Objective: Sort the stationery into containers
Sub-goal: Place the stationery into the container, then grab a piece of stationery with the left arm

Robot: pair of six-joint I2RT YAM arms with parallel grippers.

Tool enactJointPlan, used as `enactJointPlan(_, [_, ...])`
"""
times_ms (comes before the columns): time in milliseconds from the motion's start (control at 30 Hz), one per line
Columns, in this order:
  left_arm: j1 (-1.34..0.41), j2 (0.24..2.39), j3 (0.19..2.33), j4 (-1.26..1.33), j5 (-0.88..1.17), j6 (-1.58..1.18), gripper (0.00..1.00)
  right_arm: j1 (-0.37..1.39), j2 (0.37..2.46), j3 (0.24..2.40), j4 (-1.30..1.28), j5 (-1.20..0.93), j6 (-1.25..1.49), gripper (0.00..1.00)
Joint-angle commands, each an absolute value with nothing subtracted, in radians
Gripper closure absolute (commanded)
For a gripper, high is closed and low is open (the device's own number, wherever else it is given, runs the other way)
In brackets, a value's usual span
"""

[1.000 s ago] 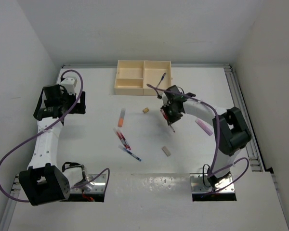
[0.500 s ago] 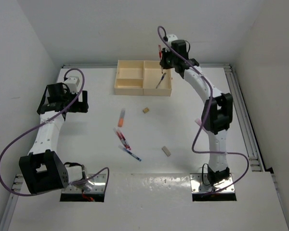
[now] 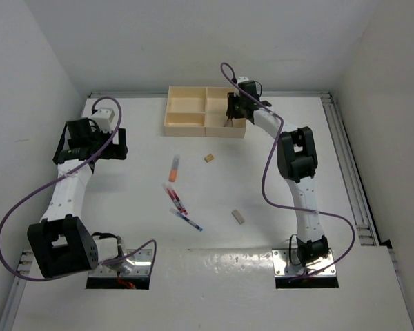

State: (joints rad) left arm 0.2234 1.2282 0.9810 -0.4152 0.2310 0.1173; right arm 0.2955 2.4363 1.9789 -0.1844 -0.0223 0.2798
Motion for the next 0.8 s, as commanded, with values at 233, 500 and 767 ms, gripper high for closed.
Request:
enactJointPlan(233, [0.134, 1.055, 0.882, -0.549, 0.753, 0.613, 0.11, 0.291, 2.174, 1.935, -0.267, -0.084, 0.342, 0.43])
enactJointPlan(500, [-0.257, 1.019, 0.757, -0.790, 0.692, 1.020, 0.25, 0.284, 1.715, 1.456, -0.432, -0.340, 0.270, 0.51])
enactJointPlan(767, [-0.489, 1.129, 0.706, -0.704, 0.604, 1.112, 0.32, 0.285, 1.399, 1.068, -0.541, -0.419, 0.206, 0.53])
